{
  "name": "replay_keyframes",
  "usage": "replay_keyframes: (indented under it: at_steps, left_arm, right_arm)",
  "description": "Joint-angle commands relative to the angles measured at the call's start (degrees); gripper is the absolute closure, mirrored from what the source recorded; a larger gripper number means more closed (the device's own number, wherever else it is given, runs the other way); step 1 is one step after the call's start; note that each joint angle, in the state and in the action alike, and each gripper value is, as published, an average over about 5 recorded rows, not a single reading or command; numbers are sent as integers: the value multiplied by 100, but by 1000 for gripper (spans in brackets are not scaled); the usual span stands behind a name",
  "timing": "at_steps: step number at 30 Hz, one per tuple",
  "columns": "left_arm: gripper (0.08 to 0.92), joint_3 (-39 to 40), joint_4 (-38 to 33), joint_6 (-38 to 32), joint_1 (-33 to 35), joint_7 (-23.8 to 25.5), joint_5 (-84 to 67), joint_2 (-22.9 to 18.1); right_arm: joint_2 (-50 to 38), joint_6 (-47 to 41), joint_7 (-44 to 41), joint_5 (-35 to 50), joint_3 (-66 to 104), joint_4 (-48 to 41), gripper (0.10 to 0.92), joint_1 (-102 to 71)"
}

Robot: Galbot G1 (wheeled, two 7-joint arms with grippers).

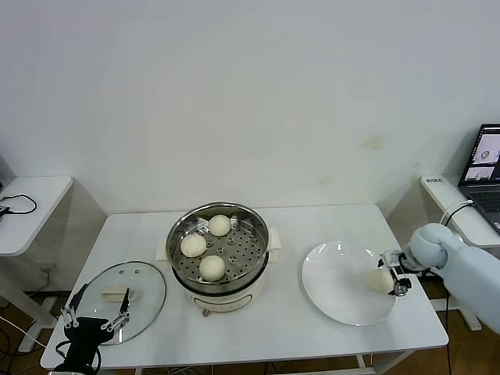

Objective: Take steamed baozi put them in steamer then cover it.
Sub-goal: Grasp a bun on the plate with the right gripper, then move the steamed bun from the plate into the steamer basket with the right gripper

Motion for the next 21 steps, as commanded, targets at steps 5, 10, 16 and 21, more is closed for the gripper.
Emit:
replay_keyframes:
  at_steps: [5,10,16,21]
  left_arm:
    - [177,-15,-28,3,16,1,-6,-12]
    - [177,-19,-39,1,25,-3,-11,-23]
    - [177,-59,-52,-3,40,-8,-48,-14]
    - [177,-54,-45,-14,36,-8,-63,-23]
  right_arm:
    - [166,37,-67,-120,25,-185,324,-20]
    - [160,56,-139,-105,-24,-179,370,67]
    - [70,75,-231,61,-221,-103,404,423]
    - [27,32,-277,286,-421,-3,414,812]
